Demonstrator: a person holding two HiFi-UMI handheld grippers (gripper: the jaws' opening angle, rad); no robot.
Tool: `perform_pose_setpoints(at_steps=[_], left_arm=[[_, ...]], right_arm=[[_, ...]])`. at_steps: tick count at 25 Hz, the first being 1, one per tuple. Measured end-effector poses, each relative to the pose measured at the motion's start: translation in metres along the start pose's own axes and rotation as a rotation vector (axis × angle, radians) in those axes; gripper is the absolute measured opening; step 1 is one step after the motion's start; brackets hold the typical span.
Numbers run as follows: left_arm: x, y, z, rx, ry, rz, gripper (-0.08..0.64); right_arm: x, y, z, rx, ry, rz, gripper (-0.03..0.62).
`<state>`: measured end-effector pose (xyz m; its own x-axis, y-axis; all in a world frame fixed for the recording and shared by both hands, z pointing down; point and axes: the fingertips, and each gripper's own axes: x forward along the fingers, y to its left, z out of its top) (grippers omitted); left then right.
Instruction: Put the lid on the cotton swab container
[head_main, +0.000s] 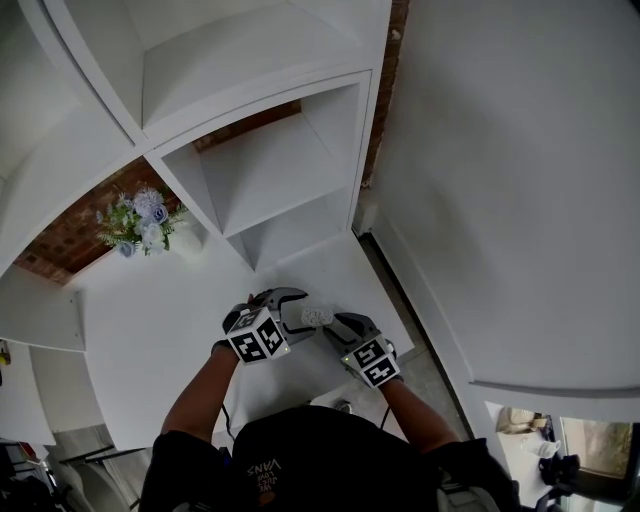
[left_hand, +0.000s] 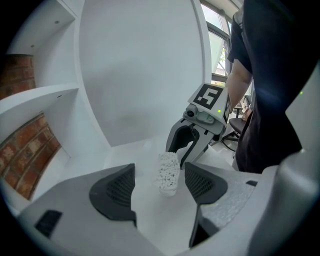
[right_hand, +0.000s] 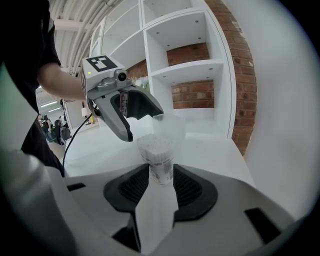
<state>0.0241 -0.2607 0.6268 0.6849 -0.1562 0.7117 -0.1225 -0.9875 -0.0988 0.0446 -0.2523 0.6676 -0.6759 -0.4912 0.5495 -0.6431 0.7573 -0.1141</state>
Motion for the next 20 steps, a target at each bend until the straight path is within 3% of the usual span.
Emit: perform_pose_setpoints(at_steps=[8,14,20], left_arm=[[-0.005,-0.017,0.0,0.057,0.036,-0.006,0.295],[-0.007,-0.029,-0.003,0.041,0.038,0.001,0.295],[-0.007,-0.036,-0.005,0.013,0.033,0.033,0.295]], right_arm=[[0.0,0.001,-0.003,0.06,-0.015,-0.01,0.135],[-0.017,-0.004,-0.001,0.128,-0.044,-0.039,0.137],[-0.043,-0.011,0.026,0.211,-0.151,-0.085,0.127]])
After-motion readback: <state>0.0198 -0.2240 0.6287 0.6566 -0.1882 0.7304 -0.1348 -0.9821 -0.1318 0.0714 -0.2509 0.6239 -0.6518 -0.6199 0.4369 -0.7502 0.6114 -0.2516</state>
